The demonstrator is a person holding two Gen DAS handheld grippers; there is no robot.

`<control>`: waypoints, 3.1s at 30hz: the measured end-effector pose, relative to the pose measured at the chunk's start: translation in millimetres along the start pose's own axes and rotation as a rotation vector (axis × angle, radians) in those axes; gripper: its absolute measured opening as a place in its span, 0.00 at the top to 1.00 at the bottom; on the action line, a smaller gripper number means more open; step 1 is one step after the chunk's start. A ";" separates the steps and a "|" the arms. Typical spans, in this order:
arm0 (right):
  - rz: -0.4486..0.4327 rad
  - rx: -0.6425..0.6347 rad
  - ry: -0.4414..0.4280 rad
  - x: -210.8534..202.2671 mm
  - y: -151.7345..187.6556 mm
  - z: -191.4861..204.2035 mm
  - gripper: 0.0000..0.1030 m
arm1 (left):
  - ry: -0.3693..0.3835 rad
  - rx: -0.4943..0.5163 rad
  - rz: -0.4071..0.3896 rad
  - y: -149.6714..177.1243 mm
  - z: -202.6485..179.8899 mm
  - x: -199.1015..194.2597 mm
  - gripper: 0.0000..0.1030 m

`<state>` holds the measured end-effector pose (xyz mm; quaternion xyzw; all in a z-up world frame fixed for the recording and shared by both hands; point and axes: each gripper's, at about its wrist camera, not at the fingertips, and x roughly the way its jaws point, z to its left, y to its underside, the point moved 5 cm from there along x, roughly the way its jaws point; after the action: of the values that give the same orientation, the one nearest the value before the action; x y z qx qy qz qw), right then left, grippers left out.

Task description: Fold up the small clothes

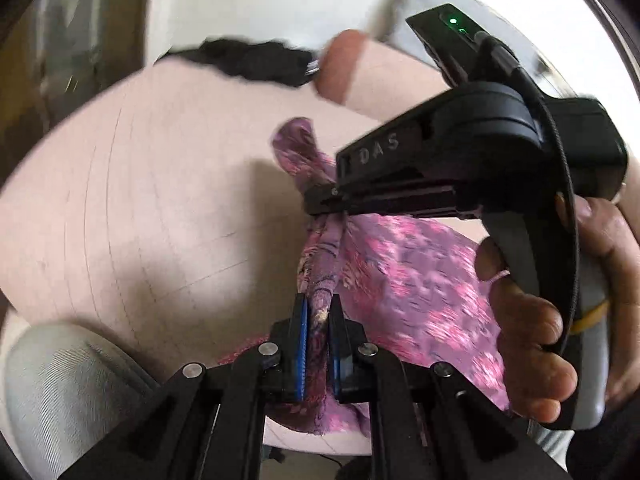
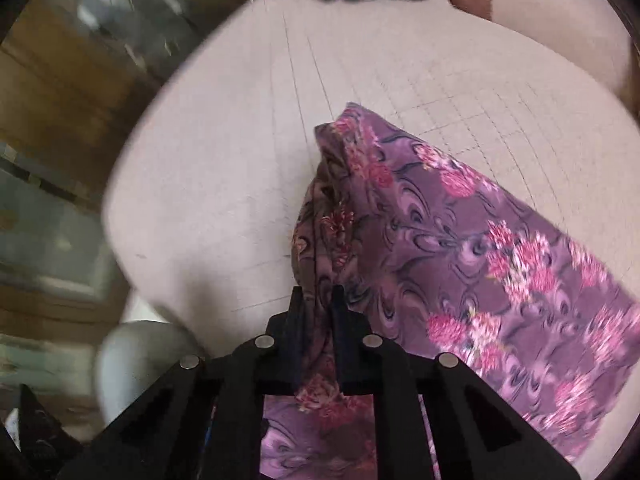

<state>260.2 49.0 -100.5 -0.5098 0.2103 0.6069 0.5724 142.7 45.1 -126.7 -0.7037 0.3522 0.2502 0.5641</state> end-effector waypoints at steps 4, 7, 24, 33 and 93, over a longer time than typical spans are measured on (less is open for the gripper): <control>-0.153 0.055 -0.125 -65.9 25.0 -23.7 0.89 | 0.012 0.152 -0.029 -3.7 -56.2 -26.0 0.93; -0.263 0.130 -0.207 -112.6 42.0 -63.6 0.89 | 0.035 0.266 -0.036 -2.7 -108.9 -37.0 0.93; -0.473 0.651 -0.421 -160.1 141.2 -301.6 0.89 | 0.082 0.580 0.161 48.3 -285.5 52.0 0.92; -0.273 0.783 -0.147 -114.1 153.6 -337.3 0.88 | 0.166 0.459 0.355 75.5 -301.7 118.2 0.87; -0.404 0.637 0.034 -135.3 95.7 -342.7 0.43 | 0.228 -0.060 0.388 -39.6 -122.5 157.4 0.25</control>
<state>279.1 -328.0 -150.0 -0.3474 0.2930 0.3774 0.8068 266.6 -102.7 -191.0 -0.6629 0.5348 0.2834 0.4406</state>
